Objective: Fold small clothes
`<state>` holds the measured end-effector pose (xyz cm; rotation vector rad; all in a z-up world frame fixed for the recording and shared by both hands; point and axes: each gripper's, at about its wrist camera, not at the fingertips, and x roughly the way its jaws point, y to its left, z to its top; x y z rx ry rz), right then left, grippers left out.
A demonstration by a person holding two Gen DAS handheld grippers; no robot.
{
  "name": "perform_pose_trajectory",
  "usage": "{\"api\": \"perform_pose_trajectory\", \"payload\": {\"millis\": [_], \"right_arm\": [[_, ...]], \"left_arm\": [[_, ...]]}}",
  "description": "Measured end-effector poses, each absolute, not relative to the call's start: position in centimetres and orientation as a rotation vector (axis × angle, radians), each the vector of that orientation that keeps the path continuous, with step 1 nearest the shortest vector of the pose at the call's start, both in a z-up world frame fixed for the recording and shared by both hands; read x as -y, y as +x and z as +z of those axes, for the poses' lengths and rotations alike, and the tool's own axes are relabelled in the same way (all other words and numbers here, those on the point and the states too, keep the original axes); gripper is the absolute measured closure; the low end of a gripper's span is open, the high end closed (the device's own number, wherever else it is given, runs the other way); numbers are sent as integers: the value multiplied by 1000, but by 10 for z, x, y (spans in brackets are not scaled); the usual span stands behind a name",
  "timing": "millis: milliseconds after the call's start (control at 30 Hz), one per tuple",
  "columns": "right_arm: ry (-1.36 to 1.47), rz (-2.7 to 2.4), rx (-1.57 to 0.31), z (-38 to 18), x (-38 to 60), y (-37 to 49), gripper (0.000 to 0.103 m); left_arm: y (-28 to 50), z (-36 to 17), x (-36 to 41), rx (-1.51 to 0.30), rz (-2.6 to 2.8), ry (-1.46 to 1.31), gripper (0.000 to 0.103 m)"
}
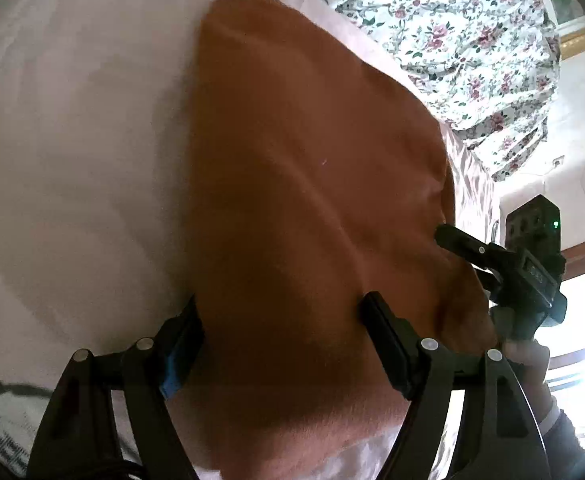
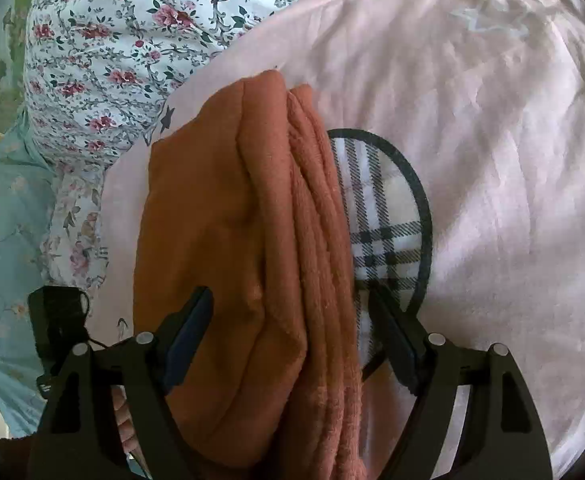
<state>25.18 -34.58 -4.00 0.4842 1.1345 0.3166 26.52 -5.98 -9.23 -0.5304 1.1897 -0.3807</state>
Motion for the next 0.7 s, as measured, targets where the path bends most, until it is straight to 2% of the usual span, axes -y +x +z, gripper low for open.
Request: {"api": "perform_pose_trajectory", "payload": {"millis": [100, 167, 200, 267, 300, 467, 700], "right_arm": [[486, 341, -1150, -43, 343, 254, 24], [482, 366, -1193, -49, 337, 256, 44], [480, 362, -1211, -51, 336, 256, 57], [502, 374, -1201, -49, 335, 254, 67], [506, 376, -1192, -45, 333, 251, 72], [531, 455, -1128, -21, 308, 234, 75], [553, 631, -1089, -11, 233, 210, 76]], "left_arm": [[273, -95, 70, -1185, -386, -505, 37], [276, -97, 74, -1181, -385, -485, 52], [276, -97, 74, -1178, -387, -478, 56], [273, -91, 74, -1162, -402, -473, 71], [271, -86, 73, -1151, -413, -472, 74], [250, -45, 54, -1063, -443, -447, 77], [205, -4, -20, -992, -416, -421, 77]]}}
